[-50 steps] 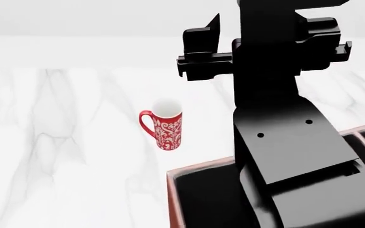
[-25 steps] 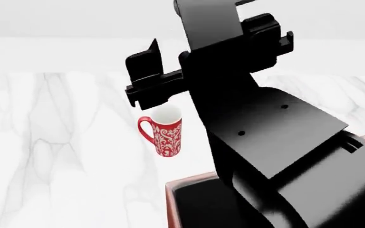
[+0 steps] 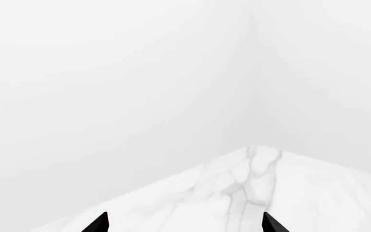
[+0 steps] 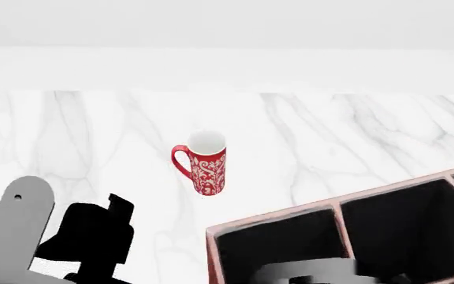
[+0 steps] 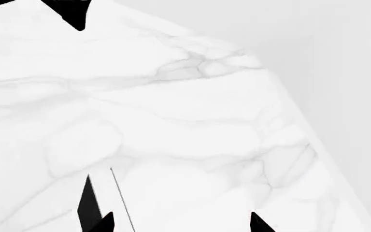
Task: Pick up the book and place it in the right compartment of the caddy.
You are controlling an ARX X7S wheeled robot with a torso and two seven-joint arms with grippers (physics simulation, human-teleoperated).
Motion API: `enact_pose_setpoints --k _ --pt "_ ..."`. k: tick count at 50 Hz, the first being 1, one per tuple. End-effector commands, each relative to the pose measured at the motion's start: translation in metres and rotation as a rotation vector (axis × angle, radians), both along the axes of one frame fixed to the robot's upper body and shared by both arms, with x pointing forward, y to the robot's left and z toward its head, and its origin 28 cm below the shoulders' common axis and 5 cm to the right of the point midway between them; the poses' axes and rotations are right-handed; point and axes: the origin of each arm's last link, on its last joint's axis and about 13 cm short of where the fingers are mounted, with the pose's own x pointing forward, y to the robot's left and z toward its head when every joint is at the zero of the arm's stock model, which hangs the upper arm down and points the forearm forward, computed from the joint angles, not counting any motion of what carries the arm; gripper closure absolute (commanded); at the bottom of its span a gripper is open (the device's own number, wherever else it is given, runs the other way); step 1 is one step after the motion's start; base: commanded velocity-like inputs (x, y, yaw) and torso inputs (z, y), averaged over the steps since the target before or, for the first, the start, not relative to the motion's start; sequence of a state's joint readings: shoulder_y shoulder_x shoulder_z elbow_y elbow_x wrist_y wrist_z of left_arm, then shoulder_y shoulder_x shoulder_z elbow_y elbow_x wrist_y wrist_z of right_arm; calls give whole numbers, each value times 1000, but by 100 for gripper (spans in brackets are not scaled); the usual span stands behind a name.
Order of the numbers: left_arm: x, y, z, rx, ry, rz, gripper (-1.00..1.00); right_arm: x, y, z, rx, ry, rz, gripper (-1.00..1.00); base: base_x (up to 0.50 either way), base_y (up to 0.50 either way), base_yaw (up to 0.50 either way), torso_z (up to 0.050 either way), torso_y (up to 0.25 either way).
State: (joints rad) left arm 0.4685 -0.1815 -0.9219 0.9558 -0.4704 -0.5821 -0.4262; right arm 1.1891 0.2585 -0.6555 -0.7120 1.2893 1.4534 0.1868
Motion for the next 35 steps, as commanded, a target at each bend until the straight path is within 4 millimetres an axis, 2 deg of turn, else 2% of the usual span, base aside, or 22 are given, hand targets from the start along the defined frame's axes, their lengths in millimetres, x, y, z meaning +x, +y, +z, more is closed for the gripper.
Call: enact_pose_setpoints --k 1,10,21,35 --pt "-4 1 1 16 -11 -2 -100 -26 8 -27 -180 23 250 -100 0 0 0 0 0" --pt "-5 1 0 15 -9 -2 -100 -24 8 -31 -192 0 245 -100 0 0 0 0 0" --pt "-5 1 -2 12 -6 -2 -100 -10 6 -36 -192 -10 168 -100 0 0 0 0 0" --pt "-4 1 -4 11 -2 -3 -100 7 13 -57 -228 1 159 -100 0 0 0 0 0"
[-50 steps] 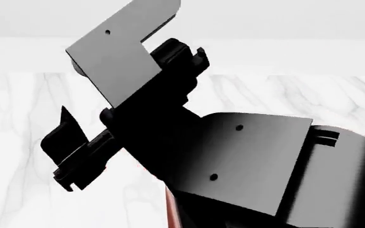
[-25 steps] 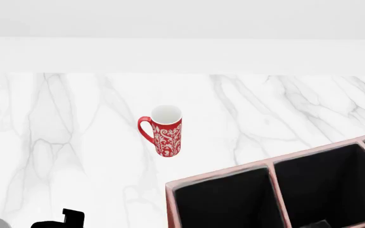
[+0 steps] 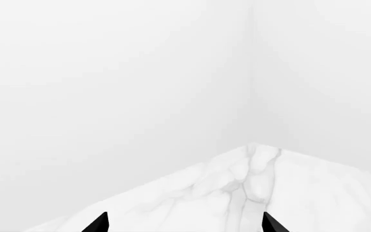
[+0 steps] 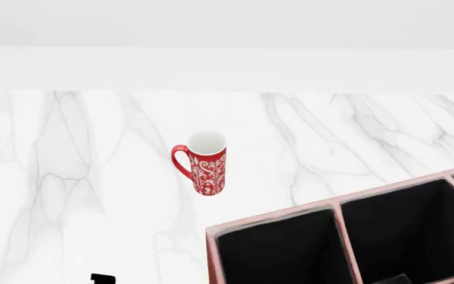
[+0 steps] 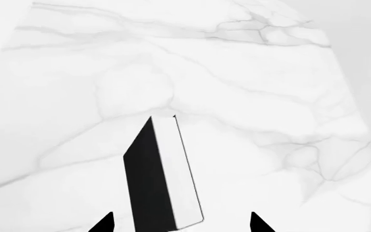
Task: Pick up the book and place it in the right compartment of the caddy.
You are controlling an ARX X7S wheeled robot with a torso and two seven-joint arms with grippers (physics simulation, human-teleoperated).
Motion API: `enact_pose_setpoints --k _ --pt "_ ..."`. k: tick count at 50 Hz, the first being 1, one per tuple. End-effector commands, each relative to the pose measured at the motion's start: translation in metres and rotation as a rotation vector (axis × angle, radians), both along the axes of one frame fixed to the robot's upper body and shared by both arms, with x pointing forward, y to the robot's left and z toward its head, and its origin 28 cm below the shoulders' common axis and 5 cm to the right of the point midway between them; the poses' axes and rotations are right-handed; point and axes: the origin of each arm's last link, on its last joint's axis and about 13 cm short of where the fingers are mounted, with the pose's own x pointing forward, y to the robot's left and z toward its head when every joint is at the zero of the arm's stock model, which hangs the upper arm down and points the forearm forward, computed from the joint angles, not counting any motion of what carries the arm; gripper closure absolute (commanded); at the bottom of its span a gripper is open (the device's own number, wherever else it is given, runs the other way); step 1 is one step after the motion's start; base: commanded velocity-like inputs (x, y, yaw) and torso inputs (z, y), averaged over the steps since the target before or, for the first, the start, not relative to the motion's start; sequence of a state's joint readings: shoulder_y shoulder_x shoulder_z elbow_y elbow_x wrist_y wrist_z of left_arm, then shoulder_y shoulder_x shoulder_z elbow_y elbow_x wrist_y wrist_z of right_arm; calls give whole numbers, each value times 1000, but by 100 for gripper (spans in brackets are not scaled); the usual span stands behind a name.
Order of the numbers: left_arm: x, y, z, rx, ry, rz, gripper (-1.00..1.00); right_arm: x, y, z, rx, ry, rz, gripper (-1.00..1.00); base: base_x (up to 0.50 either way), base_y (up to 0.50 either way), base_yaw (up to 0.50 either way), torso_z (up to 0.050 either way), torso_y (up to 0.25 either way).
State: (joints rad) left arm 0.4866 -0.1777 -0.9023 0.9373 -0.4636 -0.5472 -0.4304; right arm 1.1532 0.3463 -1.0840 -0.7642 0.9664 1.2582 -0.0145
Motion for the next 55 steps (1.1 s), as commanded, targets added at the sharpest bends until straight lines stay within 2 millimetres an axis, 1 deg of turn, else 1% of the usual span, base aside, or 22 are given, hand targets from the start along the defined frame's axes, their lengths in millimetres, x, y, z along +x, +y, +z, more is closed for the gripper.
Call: enact_pose_setpoints --k 1,8,17,27,34,42,46,50,55 --pt "-4 1 -1 14 -6 -1 -100 12 6 -8 -22 -4 15 -100 0 0 0 0 0" --pt "-3 0 0 18 -5 -5 -100 19 9 -10 -20 20 31 -100 0 0 0 0 0" --pt "-2 0 -1 17 -6 -8 -100 41 14 -11 4 28 0 -100 0 0 0 0 0" --pt "0 0 -1 17 -8 -14 -100 50 21 -5 47 36 4 -100 0 0 0 0 0" --pt "1 -1 -1 23 -4 -20 -100 58 32 -13 68 73 23 -100 0 0 0 0 0" --pt "1 -1 -3 21 -1 -22 -100 51 38 -17 68 93 57 -100 0 0 0 0 0" --pt "0 0 -3 21 -3 -20 -100 53 39 -17 71 98 57 -100 0 0 0 0 0" --pt "3 -1 -3 22 -1 -24 -100 51 40 -23 67 115 70 -100 0 0 0 0 0" --pt "1 -1 -4 24 0 -24 -100 58 40 -32 62 133 60 -100 0 0 0 0 0"
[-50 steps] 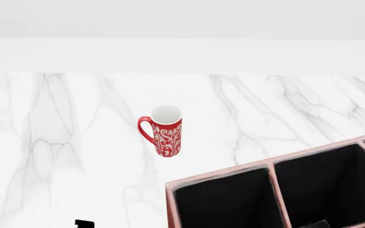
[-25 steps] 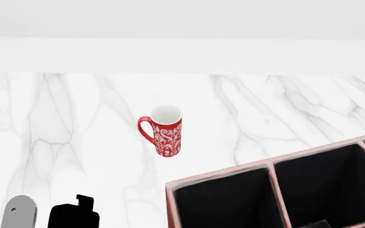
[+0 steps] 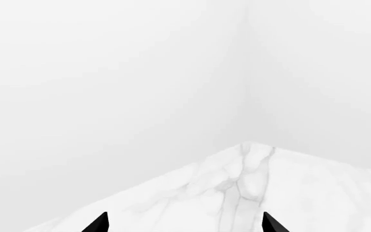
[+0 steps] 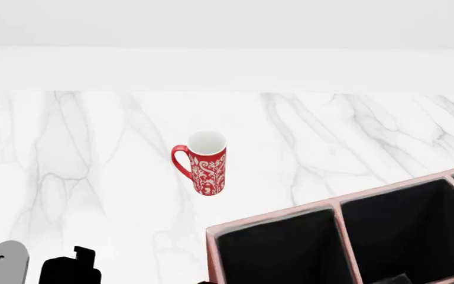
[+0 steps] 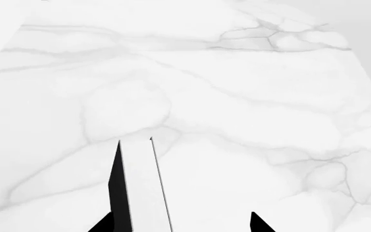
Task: Pick up the book and place it in the right compartment of the caddy.
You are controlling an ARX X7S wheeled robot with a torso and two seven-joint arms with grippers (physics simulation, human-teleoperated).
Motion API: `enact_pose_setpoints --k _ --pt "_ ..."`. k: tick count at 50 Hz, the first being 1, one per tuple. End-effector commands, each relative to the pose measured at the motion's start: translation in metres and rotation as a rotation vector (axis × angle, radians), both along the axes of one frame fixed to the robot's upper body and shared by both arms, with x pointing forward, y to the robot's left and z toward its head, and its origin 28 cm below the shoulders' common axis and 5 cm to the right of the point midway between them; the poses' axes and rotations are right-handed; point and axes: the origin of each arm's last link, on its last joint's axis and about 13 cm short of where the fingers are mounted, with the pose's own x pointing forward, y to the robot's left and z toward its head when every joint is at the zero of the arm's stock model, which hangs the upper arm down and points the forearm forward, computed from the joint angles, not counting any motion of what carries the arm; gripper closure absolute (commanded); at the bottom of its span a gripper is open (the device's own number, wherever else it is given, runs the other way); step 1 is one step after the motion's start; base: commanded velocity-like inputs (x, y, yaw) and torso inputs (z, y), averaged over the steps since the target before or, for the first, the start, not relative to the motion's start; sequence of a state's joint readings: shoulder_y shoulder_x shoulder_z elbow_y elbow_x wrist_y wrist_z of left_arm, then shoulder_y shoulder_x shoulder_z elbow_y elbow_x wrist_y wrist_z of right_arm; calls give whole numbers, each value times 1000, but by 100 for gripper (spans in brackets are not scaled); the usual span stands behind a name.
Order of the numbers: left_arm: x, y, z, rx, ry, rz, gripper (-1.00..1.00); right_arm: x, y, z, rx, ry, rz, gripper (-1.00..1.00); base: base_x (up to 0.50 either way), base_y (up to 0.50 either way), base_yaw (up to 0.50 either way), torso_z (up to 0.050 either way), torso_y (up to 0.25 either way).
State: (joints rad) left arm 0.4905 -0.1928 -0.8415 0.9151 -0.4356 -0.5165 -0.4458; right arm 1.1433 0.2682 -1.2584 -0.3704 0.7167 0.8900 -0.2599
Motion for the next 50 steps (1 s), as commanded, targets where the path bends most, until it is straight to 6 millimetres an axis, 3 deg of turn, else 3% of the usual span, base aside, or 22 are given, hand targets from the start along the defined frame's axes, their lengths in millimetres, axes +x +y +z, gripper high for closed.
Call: enact_pose_setpoints --k 1,16,33,50 --pt "-4 1 1 17 -8 -1 -100 8 7 -9 4 40 20 -100 0 0 0 0 0" --pt "-3 0 1 22 -8 -5 -100 23 3 -29 -13 94 -28 -100 0 0 0 0 0" --pt "1 0 0 21 -5 -14 -100 14 2 -45 -96 159 41 -100 0 0 0 0 0" --pt "0 -1 -1 26 -1 -17 -100 24 -1 -57 -102 185 28 -100 0 0 0 0 0"
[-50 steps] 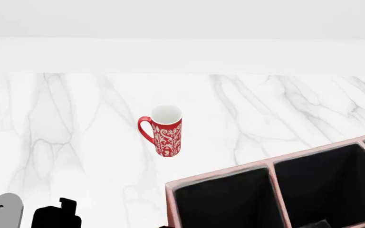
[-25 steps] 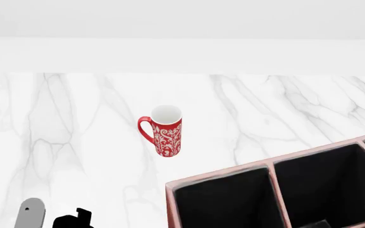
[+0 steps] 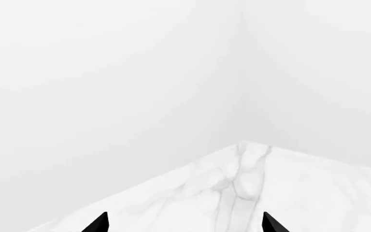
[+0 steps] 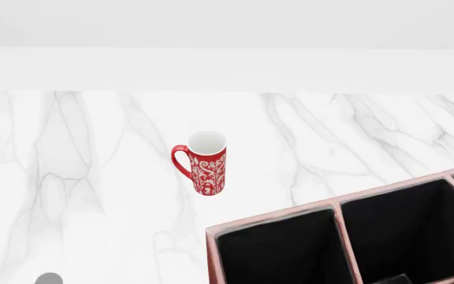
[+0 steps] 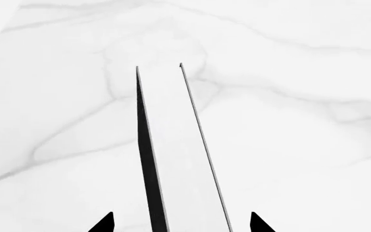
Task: Pick up the book and place it in the right compartment of the caddy.
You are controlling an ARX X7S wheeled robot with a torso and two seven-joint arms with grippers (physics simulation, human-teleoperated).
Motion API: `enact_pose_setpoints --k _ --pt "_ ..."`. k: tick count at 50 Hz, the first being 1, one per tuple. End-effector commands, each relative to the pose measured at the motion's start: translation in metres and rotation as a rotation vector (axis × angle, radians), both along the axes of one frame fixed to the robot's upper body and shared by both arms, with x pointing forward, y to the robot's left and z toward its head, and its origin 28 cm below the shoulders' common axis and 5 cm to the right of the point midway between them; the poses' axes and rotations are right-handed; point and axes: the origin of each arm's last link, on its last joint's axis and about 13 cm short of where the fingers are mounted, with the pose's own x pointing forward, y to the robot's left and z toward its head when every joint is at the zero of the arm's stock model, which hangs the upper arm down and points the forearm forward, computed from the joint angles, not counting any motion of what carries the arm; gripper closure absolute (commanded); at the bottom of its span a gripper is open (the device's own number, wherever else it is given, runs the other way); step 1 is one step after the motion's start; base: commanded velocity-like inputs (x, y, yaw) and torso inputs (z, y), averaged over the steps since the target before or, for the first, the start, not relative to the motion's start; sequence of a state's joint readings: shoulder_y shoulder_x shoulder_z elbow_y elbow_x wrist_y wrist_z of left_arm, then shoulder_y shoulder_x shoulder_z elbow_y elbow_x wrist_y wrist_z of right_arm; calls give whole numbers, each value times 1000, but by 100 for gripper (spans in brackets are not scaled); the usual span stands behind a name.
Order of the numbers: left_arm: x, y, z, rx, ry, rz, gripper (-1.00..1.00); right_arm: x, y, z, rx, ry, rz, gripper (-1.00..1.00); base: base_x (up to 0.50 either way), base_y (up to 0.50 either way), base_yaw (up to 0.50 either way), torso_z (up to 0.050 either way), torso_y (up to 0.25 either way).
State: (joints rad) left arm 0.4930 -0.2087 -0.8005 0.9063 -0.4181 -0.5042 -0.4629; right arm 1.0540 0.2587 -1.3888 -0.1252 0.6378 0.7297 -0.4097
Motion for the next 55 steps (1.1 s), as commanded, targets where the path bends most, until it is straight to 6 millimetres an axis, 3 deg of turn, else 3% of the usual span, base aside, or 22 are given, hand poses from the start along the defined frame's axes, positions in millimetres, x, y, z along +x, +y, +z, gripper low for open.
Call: enact_pose_setpoints --k 1,20,21,36,45,55 --pt "-4 1 1 17 -9 -3 -100 8 4 0 7 21 8 -100 0 0 0 0 0" --pt "-3 1 -1 16 -4 -6 -100 12 2 -8 7 20 7 -100 0 0 0 0 0" --pt "-2 1 -1 16 -3 -7 -100 11 1 -8 7 11 18 100 0 0 0 0 0" --pt "0 0 -2 15 -1 -12 -100 11 0 -6 60 -15 12 100 0 0 0 0 0" --pt "-3 0 -2 16 -6 -9 -100 20 2 30 266 -100 -181 100 0 0 0 0 1" --pt "-3 0 -3 13 -7 -11 -100 14 1 53 297 -151 -214 100 0 0 0 0 0"
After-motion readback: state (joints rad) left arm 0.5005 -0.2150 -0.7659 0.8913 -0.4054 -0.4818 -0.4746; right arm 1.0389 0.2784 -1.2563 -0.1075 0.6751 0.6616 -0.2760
